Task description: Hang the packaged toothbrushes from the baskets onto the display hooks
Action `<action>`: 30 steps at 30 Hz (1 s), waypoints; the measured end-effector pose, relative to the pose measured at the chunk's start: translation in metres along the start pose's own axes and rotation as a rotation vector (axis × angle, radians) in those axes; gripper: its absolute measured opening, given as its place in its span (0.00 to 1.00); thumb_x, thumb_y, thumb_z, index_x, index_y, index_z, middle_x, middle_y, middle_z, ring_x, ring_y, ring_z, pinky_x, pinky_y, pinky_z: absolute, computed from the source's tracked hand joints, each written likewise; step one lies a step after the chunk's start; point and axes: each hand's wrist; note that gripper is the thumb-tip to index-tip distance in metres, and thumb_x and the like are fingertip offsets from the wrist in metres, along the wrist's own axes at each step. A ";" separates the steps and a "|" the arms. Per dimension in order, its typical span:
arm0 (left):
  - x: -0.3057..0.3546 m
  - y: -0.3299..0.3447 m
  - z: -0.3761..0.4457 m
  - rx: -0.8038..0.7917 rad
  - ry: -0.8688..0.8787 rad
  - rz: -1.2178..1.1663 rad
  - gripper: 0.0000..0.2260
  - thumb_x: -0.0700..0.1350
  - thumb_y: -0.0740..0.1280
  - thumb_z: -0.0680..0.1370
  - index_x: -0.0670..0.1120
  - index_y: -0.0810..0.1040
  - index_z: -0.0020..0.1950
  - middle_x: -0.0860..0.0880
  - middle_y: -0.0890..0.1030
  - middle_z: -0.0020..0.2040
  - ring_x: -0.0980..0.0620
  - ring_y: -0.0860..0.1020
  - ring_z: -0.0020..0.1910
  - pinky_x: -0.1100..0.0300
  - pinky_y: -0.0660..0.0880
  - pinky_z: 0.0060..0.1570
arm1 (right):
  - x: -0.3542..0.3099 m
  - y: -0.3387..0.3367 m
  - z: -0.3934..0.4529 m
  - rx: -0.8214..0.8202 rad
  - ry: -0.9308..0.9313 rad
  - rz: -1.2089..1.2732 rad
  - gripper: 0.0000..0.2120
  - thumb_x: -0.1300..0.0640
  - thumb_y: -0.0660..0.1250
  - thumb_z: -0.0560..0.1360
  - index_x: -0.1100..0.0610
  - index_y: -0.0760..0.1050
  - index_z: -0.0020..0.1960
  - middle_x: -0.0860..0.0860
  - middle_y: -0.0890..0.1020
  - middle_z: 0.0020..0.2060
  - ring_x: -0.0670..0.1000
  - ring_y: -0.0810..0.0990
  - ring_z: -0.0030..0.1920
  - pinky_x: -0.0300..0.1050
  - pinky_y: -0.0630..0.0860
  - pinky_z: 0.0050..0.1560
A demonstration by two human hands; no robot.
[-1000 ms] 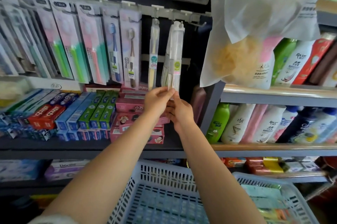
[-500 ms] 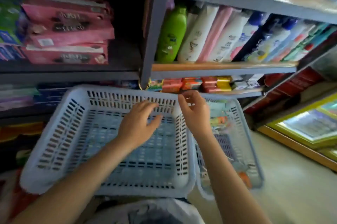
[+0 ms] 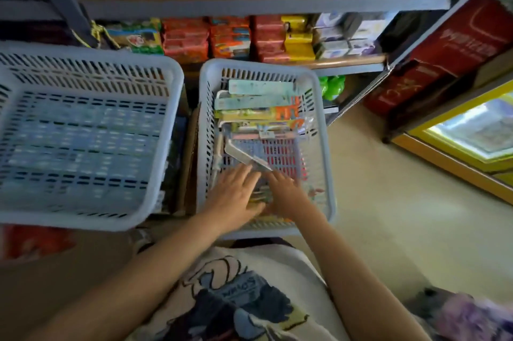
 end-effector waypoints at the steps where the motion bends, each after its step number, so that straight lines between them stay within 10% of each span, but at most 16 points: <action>1: -0.007 0.012 0.001 -0.050 -0.045 0.050 0.38 0.68 0.52 0.80 0.48 0.49 0.83 0.46 0.47 0.83 0.45 0.45 0.82 0.46 0.41 0.78 | 0.001 0.003 -0.001 -0.025 -0.048 -0.098 0.47 0.34 0.72 0.70 0.53 0.58 0.79 0.53 0.68 0.74 0.56 0.66 0.74 0.60 0.62 0.72; 4: -0.033 0.040 -0.013 0.060 -0.165 0.051 0.46 0.74 0.43 0.73 0.45 0.53 0.83 0.44 0.45 0.83 0.44 0.41 0.82 0.40 0.43 0.78 | -0.001 0.004 0.002 -0.076 -0.112 -0.267 0.47 0.30 0.71 0.69 0.54 0.59 0.77 0.56 0.68 0.73 0.60 0.65 0.74 0.63 0.61 0.72; 10: -0.035 0.080 -0.040 0.280 -0.301 -0.098 0.40 0.66 0.56 0.79 0.42 0.52 0.83 0.43 0.46 0.83 0.43 0.44 0.82 0.38 0.61 0.75 | -0.015 -0.005 0.016 -0.149 -0.199 -0.315 0.38 0.35 0.69 0.74 0.59 0.65 0.73 0.58 0.74 0.68 0.60 0.75 0.67 0.56 0.71 0.66; 20: -0.029 0.091 -0.042 0.347 -0.332 -0.003 0.39 0.67 0.43 0.81 0.41 0.47 0.83 0.41 0.47 0.83 0.44 0.44 0.82 0.47 0.46 0.79 | -0.012 -0.009 0.016 -0.279 -0.200 -0.351 0.34 0.54 0.74 0.75 0.57 0.60 0.74 0.56 0.80 0.60 0.59 0.81 0.59 0.53 0.76 0.49; 30: -0.013 0.059 -0.034 0.427 -0.491 -0.397 0.42 0.68 0.52 0.80 0.44 0.42 0.83 0.47 0.43 0.83 0.49 0.44 0.82 0.51 0.46 0.80 | 0.018 -0.082 0.002 -0.127 -0.144 0.241 0.24 0.50 0.74 0.74 0.57 0.73 0.66 0.55 0.81 0.57 0.56 0.80 0.53 0.52 0.79 0.53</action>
Point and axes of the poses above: each hand's wrist, its own z-axis towards the middle knuckle, its own y-axis out of the palm, x = y × z
